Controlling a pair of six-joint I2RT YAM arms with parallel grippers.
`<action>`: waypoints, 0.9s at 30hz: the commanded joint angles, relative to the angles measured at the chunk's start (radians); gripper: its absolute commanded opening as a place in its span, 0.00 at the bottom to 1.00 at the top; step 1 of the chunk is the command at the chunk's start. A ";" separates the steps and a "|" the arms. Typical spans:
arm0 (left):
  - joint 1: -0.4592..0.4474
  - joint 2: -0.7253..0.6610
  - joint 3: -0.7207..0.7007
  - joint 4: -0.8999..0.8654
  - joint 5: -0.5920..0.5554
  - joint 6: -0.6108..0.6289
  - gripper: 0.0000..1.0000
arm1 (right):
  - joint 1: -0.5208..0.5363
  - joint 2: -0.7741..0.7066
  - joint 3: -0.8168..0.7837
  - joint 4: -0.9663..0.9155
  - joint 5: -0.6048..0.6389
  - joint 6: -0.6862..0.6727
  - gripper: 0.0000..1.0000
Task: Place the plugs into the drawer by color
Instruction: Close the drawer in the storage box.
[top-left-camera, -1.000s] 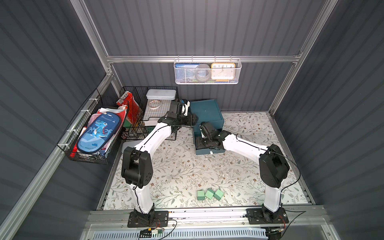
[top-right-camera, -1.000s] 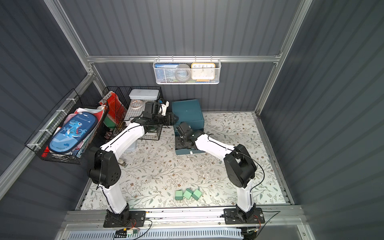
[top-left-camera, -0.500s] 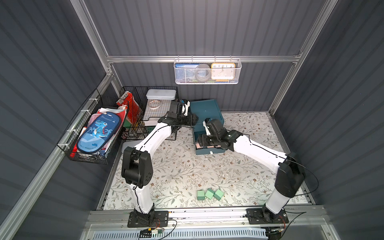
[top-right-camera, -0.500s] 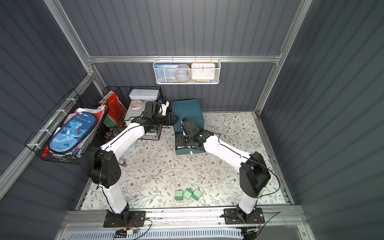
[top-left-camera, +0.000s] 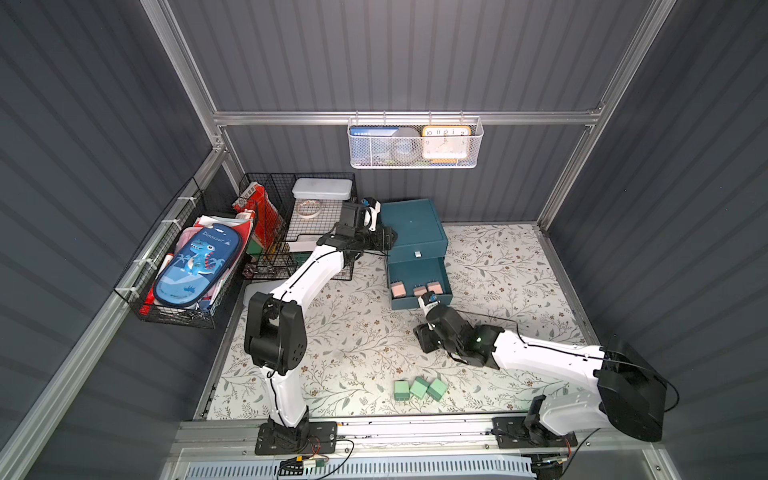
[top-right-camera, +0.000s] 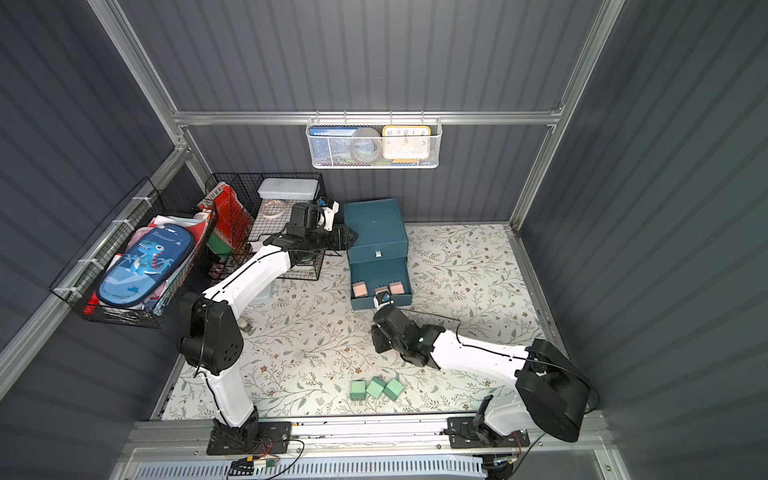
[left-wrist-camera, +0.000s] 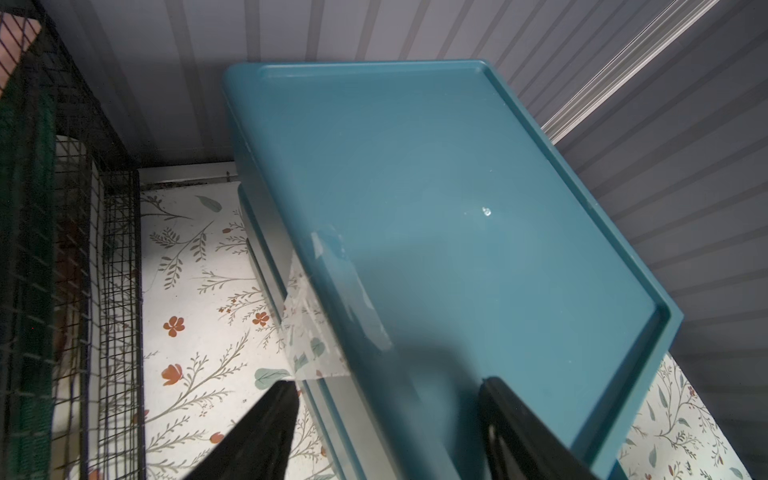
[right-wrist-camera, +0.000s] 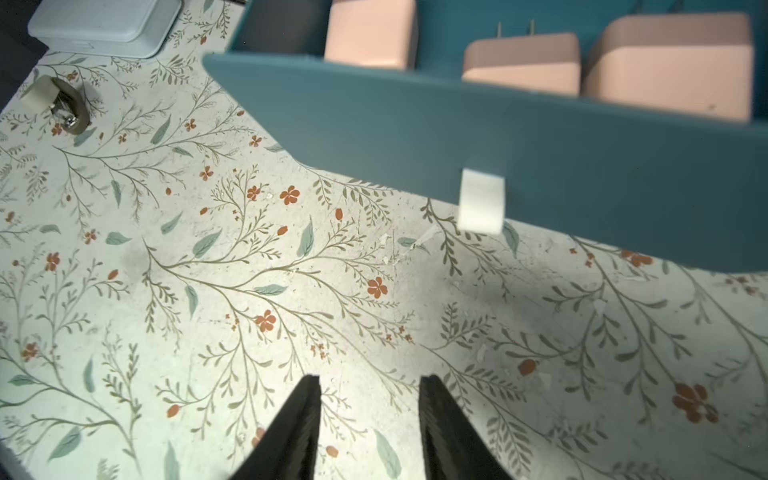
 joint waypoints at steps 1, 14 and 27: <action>-0.003 0.061 -0.023 -0.098 -0.006 0.003 0.73 | 0.003 0.031 -0.046 0.238 0.108 -0.032 0.40; -0.005 0.069 -0.036 -0.097 0.016 0.000 0.73 | -0.006 0.166 0.049 0.312 0.168 -0.094 0.38; -0.015 0.073 -0.036 -0.094 0.028 -0.002 0.73 | -0.119 0.242 0.113 0.438 0.167 -0.083 0.36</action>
